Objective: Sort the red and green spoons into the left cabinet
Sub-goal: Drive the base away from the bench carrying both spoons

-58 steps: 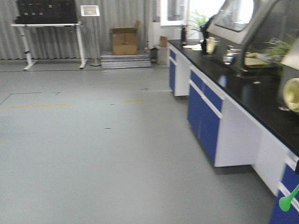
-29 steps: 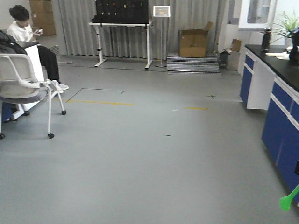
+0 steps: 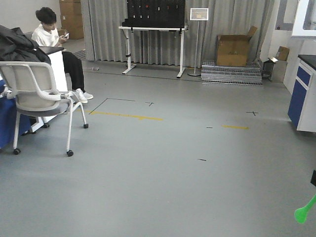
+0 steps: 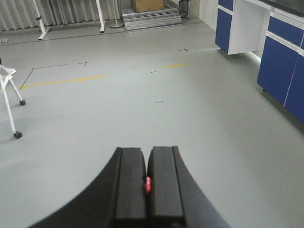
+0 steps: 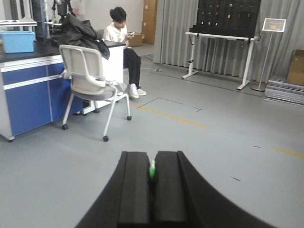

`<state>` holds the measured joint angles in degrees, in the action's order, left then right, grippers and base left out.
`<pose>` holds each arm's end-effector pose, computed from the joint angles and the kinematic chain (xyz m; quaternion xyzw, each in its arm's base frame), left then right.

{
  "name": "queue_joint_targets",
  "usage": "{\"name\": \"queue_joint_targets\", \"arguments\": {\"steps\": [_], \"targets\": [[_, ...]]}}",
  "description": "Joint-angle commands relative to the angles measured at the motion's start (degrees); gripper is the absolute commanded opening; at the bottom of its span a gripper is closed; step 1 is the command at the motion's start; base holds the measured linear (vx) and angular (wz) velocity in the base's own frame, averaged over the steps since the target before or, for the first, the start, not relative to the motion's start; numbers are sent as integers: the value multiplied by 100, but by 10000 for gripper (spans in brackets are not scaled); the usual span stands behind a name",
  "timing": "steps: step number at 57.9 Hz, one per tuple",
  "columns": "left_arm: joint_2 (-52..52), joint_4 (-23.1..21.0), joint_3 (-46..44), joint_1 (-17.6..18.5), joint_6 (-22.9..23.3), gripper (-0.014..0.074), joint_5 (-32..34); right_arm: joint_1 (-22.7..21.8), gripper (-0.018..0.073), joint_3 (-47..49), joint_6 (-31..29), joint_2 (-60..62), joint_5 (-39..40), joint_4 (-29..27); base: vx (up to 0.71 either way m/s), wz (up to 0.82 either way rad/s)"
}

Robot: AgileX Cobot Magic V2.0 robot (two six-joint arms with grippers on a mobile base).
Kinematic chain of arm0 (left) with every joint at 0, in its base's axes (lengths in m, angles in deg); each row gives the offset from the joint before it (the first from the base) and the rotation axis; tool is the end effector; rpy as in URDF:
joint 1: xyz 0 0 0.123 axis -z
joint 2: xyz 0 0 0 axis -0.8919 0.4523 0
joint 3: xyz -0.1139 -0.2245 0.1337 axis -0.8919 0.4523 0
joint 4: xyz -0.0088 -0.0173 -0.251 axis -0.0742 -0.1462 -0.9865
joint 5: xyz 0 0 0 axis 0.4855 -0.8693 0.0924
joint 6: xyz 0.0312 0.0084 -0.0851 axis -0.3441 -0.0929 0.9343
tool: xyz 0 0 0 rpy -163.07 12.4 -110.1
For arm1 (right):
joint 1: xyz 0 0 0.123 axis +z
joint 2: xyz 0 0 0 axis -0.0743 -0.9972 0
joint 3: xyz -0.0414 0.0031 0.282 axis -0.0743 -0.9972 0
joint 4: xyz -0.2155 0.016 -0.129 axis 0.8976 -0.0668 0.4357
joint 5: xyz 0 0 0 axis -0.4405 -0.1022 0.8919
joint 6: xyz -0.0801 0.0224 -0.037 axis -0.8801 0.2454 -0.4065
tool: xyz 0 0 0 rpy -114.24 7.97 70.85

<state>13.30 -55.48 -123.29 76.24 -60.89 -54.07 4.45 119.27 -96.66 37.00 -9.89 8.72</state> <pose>0.1092 -0.0403 0.3568 0.1638 0.7694 -0.1126 0.6071 0.1324 0.0308 0.3485 -0.1347 0.7168 0.1075 0.6756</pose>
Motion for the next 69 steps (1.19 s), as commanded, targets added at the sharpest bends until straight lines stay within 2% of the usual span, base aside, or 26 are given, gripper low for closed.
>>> {"name": "queue_joint_targets", "arguments": {"steps": [1,34,69], "targets": [[16,-87,-148,-2,47,0,421,-5,-4,173,3,3,145,-183,49,-14],[16,-87,-148,-2,47,0,421,-5,-4,173,3,3,138,-183,50,-17],[16,-87,-148,-2,47,0,421,-5,-4,173,3,3,136,-183,56,1]]}}
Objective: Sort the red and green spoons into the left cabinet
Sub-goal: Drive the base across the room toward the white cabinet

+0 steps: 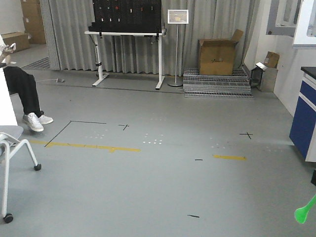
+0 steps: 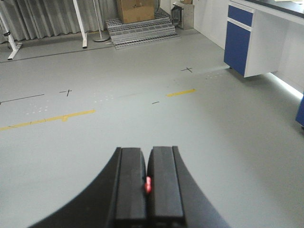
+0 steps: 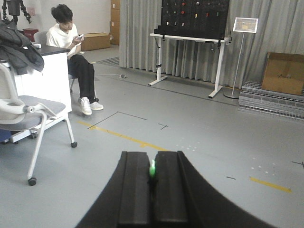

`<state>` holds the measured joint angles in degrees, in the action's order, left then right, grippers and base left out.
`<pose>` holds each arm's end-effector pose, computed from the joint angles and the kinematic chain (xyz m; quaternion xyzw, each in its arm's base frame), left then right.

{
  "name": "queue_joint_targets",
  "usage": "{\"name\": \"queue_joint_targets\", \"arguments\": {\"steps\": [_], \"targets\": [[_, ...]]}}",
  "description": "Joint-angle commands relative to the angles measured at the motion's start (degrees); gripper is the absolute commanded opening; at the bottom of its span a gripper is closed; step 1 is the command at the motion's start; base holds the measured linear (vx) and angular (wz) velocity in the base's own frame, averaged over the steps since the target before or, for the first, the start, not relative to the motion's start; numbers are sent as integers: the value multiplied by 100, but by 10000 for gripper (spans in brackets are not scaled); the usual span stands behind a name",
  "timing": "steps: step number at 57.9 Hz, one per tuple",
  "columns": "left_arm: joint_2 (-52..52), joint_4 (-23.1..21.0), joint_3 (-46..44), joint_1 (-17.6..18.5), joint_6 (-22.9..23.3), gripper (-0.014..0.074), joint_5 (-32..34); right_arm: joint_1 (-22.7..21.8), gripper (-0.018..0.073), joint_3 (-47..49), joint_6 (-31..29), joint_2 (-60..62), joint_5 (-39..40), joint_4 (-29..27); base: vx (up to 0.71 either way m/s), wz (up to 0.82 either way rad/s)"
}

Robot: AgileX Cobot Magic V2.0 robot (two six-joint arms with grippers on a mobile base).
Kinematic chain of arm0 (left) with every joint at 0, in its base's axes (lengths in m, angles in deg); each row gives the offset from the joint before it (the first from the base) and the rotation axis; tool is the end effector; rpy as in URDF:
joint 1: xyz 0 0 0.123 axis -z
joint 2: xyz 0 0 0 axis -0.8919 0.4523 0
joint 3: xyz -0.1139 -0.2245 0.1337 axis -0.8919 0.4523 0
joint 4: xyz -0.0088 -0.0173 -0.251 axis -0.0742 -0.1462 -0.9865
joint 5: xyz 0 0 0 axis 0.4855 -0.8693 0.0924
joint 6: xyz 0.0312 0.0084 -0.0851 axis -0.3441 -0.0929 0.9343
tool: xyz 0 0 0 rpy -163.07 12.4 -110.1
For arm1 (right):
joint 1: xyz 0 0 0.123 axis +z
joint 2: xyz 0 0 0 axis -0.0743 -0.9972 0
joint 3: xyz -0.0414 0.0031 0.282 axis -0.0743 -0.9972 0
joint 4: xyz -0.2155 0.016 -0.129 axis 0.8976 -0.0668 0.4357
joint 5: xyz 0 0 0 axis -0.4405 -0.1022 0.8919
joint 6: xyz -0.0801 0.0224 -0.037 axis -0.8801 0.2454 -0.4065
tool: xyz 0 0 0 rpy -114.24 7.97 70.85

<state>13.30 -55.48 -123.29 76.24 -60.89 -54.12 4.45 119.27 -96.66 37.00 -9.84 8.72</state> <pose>0.1092 -0.0403 0.3568 0.1640 0.7696 -0.1126 0.6067 0.1324 0.0307 0.3485 -0.1344 0.7168 0.1072 0.6757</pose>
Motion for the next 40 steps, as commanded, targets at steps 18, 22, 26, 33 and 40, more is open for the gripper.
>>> {"name": "queue_joint_targets", "arguments": {"steps": [18,22,26,33,40], "targets": [[16,-87,-148,-2,47,0,426,-5,-4,173,3,3,131,-183,60,0],[16,-87,-148,-2,47,0,426,-5,-4,173,3,3,138,-183,62,-3],[16,-87,-148,-2,47,0,426,-5,-4,173,3,3,138,-183,62,-6],[16,-87,-148,-2,47,0,426,-5,-4,173,3,3,138,-183,62,-9],[16,-87,-148,-2,47,0,426,-5,-4,173,3,3,138,-183,62,-11]]}}
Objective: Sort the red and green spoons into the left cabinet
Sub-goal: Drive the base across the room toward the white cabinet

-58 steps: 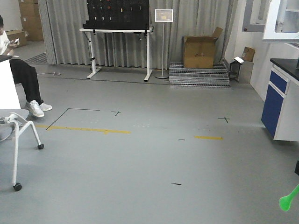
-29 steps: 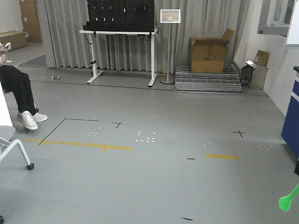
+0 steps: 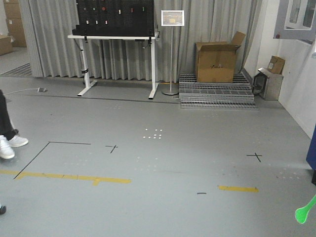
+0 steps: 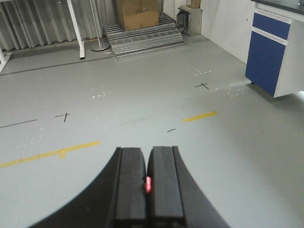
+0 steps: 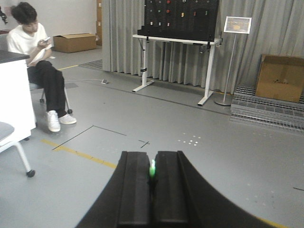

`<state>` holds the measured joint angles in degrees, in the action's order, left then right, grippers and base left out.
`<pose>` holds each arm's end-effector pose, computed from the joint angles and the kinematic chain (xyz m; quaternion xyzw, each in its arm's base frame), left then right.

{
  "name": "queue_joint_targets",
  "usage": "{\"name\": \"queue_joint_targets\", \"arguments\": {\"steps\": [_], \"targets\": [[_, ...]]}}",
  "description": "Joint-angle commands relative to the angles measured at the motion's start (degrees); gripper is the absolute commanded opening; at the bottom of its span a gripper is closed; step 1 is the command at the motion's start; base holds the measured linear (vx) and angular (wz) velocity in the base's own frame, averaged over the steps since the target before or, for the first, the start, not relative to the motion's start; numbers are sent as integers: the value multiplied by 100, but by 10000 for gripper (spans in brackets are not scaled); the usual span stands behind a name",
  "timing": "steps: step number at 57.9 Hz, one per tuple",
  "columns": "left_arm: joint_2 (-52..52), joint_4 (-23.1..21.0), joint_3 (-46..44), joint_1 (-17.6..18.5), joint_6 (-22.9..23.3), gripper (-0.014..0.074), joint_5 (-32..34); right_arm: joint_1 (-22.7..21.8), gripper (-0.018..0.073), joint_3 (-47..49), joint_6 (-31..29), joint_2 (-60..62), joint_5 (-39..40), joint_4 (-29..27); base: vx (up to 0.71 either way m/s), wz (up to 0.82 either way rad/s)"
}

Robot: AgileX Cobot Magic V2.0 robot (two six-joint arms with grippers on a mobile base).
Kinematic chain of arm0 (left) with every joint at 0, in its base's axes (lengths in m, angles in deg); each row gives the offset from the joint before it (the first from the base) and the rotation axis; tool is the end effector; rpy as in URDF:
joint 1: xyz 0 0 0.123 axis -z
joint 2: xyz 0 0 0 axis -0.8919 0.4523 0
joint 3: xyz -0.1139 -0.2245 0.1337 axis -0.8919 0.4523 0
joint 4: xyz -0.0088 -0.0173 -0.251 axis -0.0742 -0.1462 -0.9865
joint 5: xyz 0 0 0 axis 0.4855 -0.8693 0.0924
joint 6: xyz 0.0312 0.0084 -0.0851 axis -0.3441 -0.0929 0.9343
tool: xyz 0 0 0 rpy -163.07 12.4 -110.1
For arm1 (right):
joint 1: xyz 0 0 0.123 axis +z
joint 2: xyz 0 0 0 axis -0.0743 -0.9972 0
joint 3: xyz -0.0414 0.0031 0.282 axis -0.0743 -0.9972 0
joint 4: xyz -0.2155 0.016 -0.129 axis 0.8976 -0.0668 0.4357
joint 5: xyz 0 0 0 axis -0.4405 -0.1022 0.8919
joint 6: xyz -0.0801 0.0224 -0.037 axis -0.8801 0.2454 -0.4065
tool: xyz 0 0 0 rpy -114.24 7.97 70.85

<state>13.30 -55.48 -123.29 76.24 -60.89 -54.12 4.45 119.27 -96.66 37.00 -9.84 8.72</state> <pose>0.1092 -0.0403 0.3568 0.1640 0.7696 -0.1126 0.6067 0.1324 0.0307 0.3485 -0.1344 0.7168 0.1072 0.6757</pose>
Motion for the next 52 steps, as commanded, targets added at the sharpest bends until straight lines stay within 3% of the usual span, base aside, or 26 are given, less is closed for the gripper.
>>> {"name": "queue_joint_targets", "arguments": {"steps": [1,52], "targets": [[16,-87,-148,-2,47,0,426,-5,-4,173,3,3,138,-183,62,-10],[16,-86,-148,-2,47,0,422,-5,-4,173,3,3,135,-183,62,1]]}}
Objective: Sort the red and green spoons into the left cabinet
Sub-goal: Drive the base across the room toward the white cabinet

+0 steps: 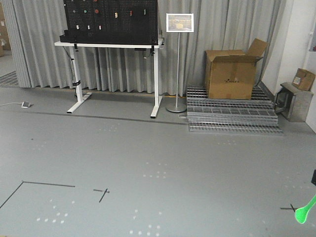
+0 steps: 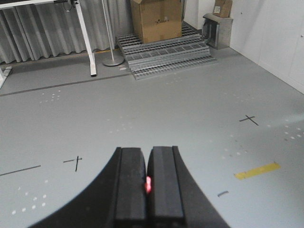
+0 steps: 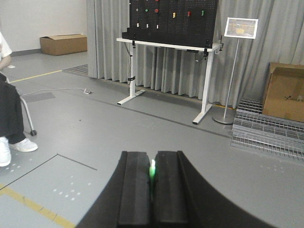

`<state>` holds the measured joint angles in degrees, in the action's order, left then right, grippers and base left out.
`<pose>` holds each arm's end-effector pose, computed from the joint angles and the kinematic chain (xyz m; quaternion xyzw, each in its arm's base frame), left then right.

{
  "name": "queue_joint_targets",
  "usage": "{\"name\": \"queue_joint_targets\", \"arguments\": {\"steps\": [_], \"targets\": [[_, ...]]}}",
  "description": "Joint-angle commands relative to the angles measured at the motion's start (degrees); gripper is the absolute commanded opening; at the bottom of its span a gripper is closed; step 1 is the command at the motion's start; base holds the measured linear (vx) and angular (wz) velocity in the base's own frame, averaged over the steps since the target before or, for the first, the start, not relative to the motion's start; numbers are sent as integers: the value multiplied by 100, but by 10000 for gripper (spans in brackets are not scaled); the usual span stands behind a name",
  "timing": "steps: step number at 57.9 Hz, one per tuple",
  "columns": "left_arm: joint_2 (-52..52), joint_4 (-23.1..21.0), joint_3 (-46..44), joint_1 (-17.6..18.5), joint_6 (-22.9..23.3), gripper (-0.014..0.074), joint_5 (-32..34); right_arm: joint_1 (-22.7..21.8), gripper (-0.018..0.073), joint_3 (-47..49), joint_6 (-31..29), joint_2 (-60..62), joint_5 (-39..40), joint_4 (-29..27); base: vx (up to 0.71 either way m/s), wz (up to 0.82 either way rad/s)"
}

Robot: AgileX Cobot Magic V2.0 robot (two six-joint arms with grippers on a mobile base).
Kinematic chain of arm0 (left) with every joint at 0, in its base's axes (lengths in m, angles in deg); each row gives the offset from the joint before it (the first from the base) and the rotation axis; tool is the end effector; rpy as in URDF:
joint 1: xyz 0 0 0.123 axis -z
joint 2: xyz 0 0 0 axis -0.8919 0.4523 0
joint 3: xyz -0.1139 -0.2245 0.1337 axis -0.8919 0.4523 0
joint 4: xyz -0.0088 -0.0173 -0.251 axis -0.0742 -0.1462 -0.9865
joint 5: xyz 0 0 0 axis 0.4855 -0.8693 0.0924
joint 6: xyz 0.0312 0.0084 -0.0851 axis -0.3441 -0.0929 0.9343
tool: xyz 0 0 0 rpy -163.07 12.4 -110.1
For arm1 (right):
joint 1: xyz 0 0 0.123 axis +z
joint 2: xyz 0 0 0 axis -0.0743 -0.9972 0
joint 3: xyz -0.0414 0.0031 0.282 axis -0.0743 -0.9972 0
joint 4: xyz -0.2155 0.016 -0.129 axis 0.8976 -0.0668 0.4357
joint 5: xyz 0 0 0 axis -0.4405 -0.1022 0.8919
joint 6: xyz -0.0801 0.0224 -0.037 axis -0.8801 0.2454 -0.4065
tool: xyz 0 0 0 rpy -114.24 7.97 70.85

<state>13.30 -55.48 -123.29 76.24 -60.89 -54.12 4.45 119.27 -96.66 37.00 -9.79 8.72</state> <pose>0.1092 -0.0403 0.3568 0.1640 0.7696 -0.1126 0.6067 0.1324 0.0306 0.3486 -0.1341 0.7168 0.1069 0.6759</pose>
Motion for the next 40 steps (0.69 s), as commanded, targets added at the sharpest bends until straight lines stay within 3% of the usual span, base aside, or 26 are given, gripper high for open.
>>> {"name": "queue_joint_targets", "arguments": {"steps": [1,40], "targets": [[16,-86,-148,-2,47,0,422,-5,-4,173,3,3,124,-183,62,3],[21,-86,-148,-2,47,0,425,-5,-4,173,3,3,128,-183,62,-5]]}}
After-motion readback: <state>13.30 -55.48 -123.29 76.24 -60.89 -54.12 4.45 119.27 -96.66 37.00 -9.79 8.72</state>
